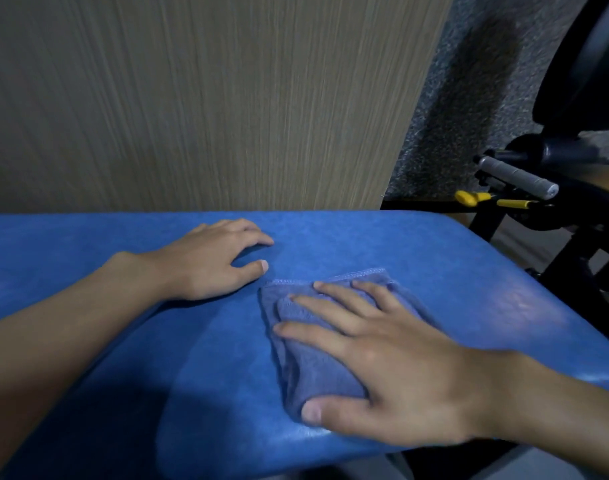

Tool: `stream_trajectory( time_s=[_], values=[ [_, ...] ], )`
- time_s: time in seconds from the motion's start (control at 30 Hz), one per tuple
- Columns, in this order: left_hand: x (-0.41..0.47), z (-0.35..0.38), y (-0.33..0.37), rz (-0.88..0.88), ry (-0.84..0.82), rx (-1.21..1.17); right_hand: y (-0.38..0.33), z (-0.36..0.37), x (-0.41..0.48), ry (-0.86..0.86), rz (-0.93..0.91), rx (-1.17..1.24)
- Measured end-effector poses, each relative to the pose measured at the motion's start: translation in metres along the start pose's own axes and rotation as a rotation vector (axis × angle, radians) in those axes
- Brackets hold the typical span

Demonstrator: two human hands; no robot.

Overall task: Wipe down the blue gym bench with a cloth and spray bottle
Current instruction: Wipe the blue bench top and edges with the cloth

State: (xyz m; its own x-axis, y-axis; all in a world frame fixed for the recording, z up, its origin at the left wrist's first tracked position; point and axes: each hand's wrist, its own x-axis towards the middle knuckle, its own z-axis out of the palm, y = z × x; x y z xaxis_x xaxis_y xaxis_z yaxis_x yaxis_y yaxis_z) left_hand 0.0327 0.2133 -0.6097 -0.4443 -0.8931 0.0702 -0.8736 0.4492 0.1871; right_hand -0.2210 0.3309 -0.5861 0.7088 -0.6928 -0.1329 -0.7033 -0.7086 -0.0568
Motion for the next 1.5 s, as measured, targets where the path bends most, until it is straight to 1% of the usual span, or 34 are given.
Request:
stream_trajectory(
  time_s=[0.07,0.1,0.17,0.27,0.33,0.4,0.47,0.53,0.6,0.67,0.83,0.87,0.93,1.0,1.07,1.13,1.2,1.27,1.33,1.4,1.43,1.5],
  values=[
    [-0.001,0.0,-0.002,0.0,0.009,0.021,0.012,-0.003,0.008,0.024,0.004,-0.013],
    [-0.002,-0.001,-0.002,-0.006,0.012,0.045,0.024,-0.005,0.016,0.039,0.036,-0.008],
    [-0.004,-0.002,-0.002,-0.019,0.012,0.078,0.058,-0.005,0.038,0.076,0.146,0.01],
    [-0.01,-0.004,-0.004,-0.022,0.011,0.071,0.125,-0.007,0.072,0.178,0.357,0.037],
    [-0.014,-0.005,-0.004,-0.016,0.01,0.077,0.169,-0.013,0.088,0.166,0.541,0.057],
    [-0.02,-0.005,-0.005,-0.018,-0.006,0.083,0.198,-0.019,0.099,0.104,0.695,0.068],
    [-0.025,-0.005,-0.006,-0.012,-0.018,0.082,0.206,-0.019,0.106,0.071,0.751,0.066],
    [-0.029,-0.006,-0.007,-0.006,-0.024,0.072,0.19,-0.017,0.107,0.074,0.73,0.047],
    [-0.029,-0.006,-0.008,-0.002,-0.025,0.063,0.159,-0.013,0.098,0.092,0.658,0.039],
    [-0.028,-0.006,-0.008,-0.002,-0.023,0.055,0.115,-0.009,0.082,0.084,0.513,0.021],
    [-0.027,-0.004,-0.014,-0.006,0.011,0.01,0.0,-0.003,0.032,0.032,0.028,-0.01],
    [-0.028,-0.004,-0.015,-0.005,0.019,-0.009,-0.014,-0.002,0.023,0.016,-0.038,-0.006],
    [-0.029,-0.004,-0.017,-0.011,0.026,-0.038,-0.021,-0.001,0.016,-0.002,-0.101,-0.01],
    [-0.032,-0.005,-0.019,-0.038,0.028,-0.004,-0.01,-0.004,0.024,0.012,-0.091,-0.008],
    [-0.035,-0.007,-0.021,-0.065,0.029,0.063,0.016,-0.008,0.044,0.046,-0.015,0.009],
    [-0.039,-0.01,-0.022,-0.085,0.023,0.089,0.059,-0.008,0.069,0.098,0.141,0.039],
    [-0.043,-0.012,-0.024,-0.094,0.015,0.105,0.11,-0.01,0.094,0.139,0.337,0.052],
    [-0.048,-0.013,-0.027,-0.095,0.009,0.118,0.154,-0.016,0.113,0.13,0.54,0.064],
    [-0.051,-0.011,-0.029,-0.1,-0.005,0.114,0.175,-0.021,0.126,0.089,0.683,0.076],
    [-0.053,-0.01,-0.03,-0.1,-0.017,0.109,0.173,-0.02,0.133,0.069,0.735,0.059],
    [-0.054,-0.01,-0.03,-0.096,-0.016,0.105,0.164,-0.018,0.133,0.071,0.724,0.045],
    [-0.053,-0.009,-0.031,-0.084,-0.003,0.094,0.136,-0.014,0.126,0.088,0.637,0.034]
  ],
)
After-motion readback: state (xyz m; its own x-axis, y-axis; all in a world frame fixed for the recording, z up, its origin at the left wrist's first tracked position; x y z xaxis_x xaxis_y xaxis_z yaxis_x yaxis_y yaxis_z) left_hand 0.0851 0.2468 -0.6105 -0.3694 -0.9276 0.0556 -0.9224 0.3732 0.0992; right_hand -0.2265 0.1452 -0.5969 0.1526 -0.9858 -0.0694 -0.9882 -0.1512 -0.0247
